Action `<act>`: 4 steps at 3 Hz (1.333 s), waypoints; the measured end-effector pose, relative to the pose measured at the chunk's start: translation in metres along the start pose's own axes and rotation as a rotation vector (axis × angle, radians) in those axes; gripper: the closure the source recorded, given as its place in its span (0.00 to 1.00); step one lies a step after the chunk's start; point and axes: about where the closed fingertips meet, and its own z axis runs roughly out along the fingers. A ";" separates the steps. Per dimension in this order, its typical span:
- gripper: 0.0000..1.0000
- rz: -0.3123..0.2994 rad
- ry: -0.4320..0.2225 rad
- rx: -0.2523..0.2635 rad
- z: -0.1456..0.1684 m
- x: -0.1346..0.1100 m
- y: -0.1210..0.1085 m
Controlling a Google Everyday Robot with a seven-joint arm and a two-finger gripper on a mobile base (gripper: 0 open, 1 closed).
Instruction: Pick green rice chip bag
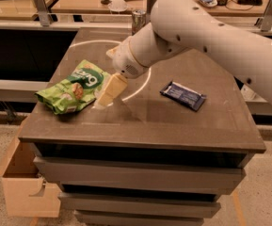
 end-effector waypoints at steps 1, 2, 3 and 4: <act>0.00 -0.015 0.016 -0.031 0.038 -0.005 -0.015; 0.27 -0.023 0.031 -0.091 0.077 -0.011 -0.024; 0.49 -0.028 0.031 -0.124 0.092 -0.013 -0.024; 0.81 -0.028 0.031 -0.126 0.091 -0.015 -0.025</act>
Offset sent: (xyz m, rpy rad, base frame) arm 0.0562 0.0775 -0.0525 -0.0615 0.0707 0.0908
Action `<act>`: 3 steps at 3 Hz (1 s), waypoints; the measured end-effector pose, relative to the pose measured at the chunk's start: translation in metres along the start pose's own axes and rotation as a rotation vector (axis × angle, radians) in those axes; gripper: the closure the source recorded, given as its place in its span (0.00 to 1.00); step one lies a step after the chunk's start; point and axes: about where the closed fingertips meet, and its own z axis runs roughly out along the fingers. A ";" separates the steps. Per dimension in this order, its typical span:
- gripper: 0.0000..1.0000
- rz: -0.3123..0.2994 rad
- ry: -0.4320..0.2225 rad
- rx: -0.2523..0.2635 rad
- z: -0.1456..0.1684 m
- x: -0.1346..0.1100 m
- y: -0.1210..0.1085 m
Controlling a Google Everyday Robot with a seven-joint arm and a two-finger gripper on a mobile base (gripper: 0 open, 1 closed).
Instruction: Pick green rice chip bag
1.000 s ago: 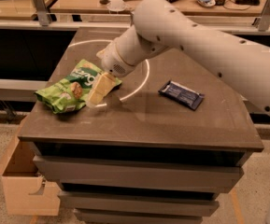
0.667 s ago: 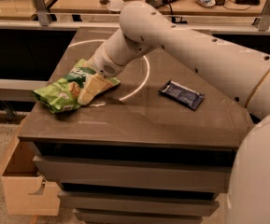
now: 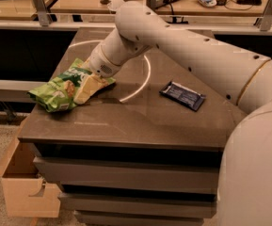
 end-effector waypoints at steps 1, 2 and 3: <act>1.00 0.000 0.000 0.000 -0.001 -0.001 0.000; 1.00 0.004 -0.007 0.013 -0.005 0.000 0.000; 1.00 0.047 -0.123 0.205 -0.082 0.008 0.005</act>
Offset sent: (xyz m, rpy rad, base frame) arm -0.0288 -0.2184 0.1388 0.3262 -0.2848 -0.5267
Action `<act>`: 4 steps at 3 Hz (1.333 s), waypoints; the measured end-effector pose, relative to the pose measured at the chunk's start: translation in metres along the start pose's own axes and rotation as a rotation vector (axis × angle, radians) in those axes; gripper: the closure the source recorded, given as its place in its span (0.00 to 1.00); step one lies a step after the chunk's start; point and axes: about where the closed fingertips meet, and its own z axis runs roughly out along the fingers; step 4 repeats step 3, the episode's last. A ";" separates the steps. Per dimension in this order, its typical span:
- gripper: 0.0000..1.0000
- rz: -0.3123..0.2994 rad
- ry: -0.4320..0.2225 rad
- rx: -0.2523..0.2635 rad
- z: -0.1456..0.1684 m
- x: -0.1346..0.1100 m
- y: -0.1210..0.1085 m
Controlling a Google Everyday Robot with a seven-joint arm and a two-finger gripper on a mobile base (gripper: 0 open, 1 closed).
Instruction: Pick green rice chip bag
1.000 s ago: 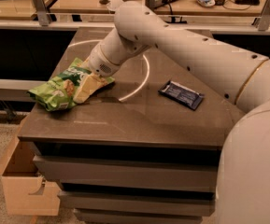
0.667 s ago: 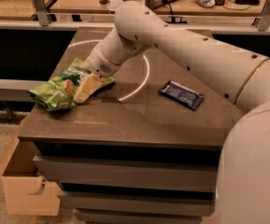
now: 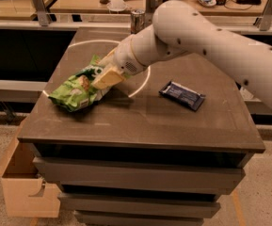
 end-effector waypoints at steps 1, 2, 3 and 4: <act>1.00 -0.035 -0.175 0.114 -0.060 -0.037 -0.003; 1.00 -0.053 -0.194 0.175 -0.096 -0.022 -0.008; 1.00 -0.053 -0.194 0.175 -0.096 -0.022 -0.008; 1.00 -0.053 -0.194 0.175 -0.096 -0.022 -0.008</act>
Offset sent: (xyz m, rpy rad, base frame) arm -0.0161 -0.0201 0.0617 0.1579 -0.1237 -0.0266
